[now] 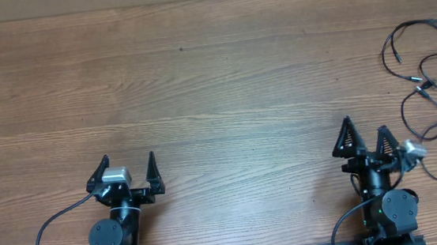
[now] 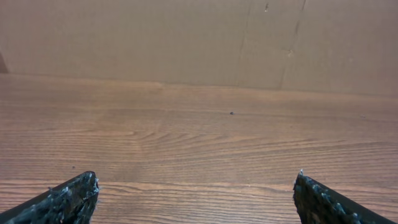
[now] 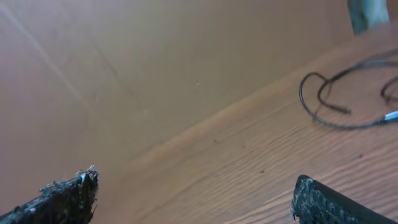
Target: Untangle cables
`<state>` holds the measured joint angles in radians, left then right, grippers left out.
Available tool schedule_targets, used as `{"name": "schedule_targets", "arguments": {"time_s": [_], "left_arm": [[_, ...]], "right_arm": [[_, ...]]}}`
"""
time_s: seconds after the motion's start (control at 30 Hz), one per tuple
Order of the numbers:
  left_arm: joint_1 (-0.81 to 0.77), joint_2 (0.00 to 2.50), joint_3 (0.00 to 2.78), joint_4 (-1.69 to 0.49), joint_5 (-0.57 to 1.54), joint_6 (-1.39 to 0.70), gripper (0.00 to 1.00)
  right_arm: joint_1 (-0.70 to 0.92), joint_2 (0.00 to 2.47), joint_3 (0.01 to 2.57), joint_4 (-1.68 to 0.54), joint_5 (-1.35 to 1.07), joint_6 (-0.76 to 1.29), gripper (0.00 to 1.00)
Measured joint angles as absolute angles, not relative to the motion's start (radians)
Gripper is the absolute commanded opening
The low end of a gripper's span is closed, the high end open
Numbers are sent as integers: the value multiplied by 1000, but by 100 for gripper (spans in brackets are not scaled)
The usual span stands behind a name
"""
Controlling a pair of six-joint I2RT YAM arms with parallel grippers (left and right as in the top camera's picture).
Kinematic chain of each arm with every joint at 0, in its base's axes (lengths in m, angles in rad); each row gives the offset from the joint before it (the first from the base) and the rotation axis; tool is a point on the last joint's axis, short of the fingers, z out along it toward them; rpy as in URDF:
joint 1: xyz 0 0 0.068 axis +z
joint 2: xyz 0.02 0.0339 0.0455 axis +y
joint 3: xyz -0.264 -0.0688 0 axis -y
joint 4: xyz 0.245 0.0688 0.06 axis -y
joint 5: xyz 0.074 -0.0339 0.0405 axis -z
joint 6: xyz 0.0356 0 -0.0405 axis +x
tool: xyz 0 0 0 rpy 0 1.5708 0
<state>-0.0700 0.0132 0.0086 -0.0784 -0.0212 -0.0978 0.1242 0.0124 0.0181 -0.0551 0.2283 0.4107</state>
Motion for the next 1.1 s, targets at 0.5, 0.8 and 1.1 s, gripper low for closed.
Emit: {"name": "schedule_targets", "arguments": {"time_s": [0.5, 0.8, 1.1], "left_arm": [[-70, 13, 9, -78, -21, -98, 100], [-70, 13, 9, -78, -21, -98, 100], [-70, 13, 9, -78, -21, -98, 100]], "right_arm": [[49, 12, 18, -90, 19, 22, 100], [1, 12, 18, -90, -1, 3, 100], [1, 11, 18, 16, -97, -91, 100]]}}
